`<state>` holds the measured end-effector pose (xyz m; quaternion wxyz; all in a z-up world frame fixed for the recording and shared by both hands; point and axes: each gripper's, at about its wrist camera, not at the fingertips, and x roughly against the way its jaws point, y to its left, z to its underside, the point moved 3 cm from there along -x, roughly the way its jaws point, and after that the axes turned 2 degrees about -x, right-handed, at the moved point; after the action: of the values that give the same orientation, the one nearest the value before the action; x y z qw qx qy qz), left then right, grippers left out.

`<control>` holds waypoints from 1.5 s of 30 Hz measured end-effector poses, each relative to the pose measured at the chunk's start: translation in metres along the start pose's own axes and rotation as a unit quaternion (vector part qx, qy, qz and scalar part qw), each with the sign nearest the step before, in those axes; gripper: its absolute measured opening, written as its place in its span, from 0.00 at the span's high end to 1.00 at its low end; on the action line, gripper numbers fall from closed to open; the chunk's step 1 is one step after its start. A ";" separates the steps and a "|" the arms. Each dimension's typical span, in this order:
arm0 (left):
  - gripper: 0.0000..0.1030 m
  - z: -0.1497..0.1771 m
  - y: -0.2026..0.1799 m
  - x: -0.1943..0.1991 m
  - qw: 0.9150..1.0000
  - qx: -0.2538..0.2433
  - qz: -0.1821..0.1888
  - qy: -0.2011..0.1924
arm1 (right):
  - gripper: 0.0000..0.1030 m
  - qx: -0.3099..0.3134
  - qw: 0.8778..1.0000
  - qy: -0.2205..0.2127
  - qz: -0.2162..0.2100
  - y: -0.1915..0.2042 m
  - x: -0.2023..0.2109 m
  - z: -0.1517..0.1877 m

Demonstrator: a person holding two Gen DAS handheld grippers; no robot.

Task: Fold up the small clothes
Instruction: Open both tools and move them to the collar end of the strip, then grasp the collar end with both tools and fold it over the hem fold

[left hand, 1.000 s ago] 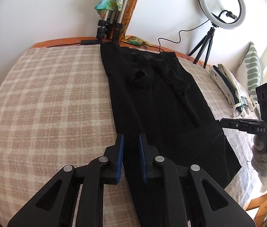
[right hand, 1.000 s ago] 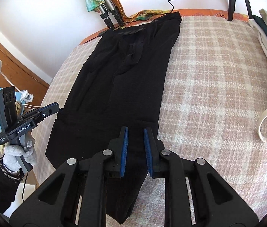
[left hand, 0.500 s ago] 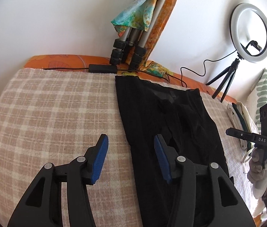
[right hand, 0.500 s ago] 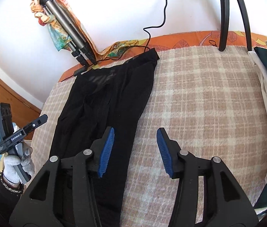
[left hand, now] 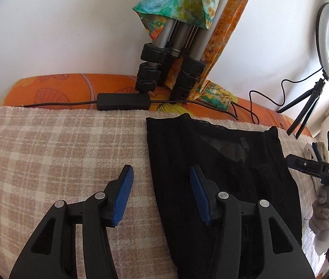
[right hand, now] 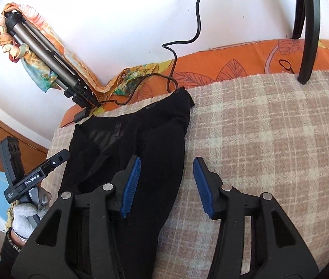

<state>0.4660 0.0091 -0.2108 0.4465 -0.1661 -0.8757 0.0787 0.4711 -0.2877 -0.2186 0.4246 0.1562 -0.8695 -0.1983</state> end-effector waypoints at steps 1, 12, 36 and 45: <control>0.53 -0.003 0.000 -0.003 1.000 0.003 0.002 -0.002 | 0.52 -0.004 1.000 -0.003 -0.002 0.000 -0.004 -0.005; 0.87 -0.025 -0.007 -0.024 1.000 -0.020 0.015 -0.010 | 0.83 0.049 0.998 0.002 0.031 0.011 -0.028 -0.026; 0.97 0.035 -0.052 0.137 0.992 -0.063 0.049 -0.099 | 0.94 0.156 0.985 -0.060 -0.034 0.096 0.113 0.045; 0.97 0.124 -0.079 0.176 0.992 -0.072 0.050 -0.094 | 0.94 0.219 0.974 -0.064 -0.001 0.116 0.158 0.154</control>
<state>0.2517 0.0001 -0.1280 0.3444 -0.2335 -0.9078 0.0529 0.2420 -0.2233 -0.1424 0.3236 0.2338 -0.9168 -0.0131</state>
